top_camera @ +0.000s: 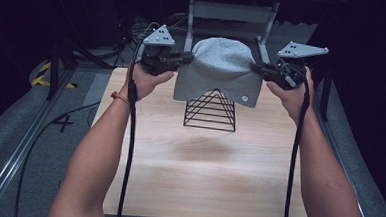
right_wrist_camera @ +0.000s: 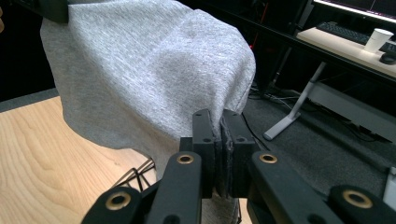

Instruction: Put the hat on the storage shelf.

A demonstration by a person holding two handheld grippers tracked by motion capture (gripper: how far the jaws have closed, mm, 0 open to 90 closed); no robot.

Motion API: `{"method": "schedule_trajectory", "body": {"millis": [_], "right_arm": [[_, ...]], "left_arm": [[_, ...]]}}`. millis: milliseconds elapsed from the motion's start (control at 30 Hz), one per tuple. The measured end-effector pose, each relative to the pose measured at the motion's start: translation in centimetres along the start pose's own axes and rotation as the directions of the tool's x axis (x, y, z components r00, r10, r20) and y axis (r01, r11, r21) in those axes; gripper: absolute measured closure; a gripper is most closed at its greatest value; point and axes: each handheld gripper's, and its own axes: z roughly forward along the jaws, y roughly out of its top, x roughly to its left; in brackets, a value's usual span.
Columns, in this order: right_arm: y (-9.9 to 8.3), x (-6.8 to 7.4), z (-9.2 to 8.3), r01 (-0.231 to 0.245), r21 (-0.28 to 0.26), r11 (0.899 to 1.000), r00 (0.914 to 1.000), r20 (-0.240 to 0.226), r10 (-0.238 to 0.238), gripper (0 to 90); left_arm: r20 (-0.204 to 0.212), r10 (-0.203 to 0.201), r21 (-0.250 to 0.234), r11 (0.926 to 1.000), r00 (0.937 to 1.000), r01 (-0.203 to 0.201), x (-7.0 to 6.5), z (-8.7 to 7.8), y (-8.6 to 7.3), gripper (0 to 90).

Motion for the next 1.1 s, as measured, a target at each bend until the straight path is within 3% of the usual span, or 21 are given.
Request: {"method": "schedule_trajectory", "body": {"millis": [167,433,600,733,800,1100], "right_arm": [[-0.4,0.4,-0.1,0.006,0.015,1.000,1.0000,-0.003,-0.006,85.9],[-1.2,0.7,0.6,0.010,0.037,0.999,0.9999,-0.001,-0.010,85.8],[-2.2,0.3,2.1,-0.006,0.060,0.998,1.0000,-0.005,0.007,85.8],[-3.5,-0.1,3.3,-0.024,0.083,0.996,0.9996,-0.014,0.025,85.8],[-4.5,-0.1,4.0,-0.030,0.097,0.995,0.9991,-0.026,0.032,85.8],[-8.2,0.5,5.3,-0.057,0.137,0.989,0.9957,-0.065,0.067,85.8]], "left_arm": [[0.014,0.008,0.016,0.9998,0.9999,-0.008,-0.6,0.0,-0.6,85.2],[-0.018,-0.005,0.061,0.9981,0.9998,0.006,-0.5,1.3,-2.3,85.2],[-0.027,-0.049,0.087,0.9949,0.9984,0.052,0.5,2.9,-3.7,85.2],[-0.031,-0.065,0.109,0.9917,0.9974,0.068,0.7,4.4,-5.1,85.2],[-0.021,-0.092,0.114,0.9891,0.9956,0.094,0.7,5.0,-5.8,85.1],[-0.004,-0.112,0.133,0.9848,0.9937,0.111,0.1,6.6,-9.2,85.1]]}}
